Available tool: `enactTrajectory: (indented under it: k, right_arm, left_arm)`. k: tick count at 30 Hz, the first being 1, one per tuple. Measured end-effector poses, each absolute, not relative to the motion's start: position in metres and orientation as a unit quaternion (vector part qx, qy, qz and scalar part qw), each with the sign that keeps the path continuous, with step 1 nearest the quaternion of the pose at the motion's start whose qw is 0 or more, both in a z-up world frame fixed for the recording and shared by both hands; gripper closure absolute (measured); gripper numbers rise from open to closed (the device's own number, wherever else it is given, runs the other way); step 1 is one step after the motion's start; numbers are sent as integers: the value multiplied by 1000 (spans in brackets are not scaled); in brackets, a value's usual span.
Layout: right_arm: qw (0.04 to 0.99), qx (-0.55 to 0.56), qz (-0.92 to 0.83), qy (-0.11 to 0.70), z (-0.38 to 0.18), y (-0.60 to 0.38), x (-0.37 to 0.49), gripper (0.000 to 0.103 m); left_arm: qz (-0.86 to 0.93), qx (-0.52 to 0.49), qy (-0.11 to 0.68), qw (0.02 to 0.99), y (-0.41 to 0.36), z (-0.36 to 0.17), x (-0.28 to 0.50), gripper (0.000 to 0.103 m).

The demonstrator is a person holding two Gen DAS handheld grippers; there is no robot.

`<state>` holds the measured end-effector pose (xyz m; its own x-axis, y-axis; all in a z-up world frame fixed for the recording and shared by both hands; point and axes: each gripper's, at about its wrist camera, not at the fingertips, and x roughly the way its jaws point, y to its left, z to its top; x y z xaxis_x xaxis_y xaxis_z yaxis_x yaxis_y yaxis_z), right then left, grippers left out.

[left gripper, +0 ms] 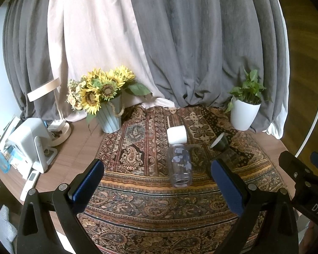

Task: Flip cup upside down
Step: 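Move the right gripper toward the clear printed glass cup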

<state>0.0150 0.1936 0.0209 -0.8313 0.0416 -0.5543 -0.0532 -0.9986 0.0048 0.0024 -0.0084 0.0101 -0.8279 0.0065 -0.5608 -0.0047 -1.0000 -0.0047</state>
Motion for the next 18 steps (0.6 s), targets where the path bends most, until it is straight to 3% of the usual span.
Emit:
enactTrajectory:
  k: [18]
  right_arm:
    - [20, -297, 955, 3, 16, 186, 11, 1]
  left_arm:
    - [950, -312, -12, -2, -20, 2, -4, 0]
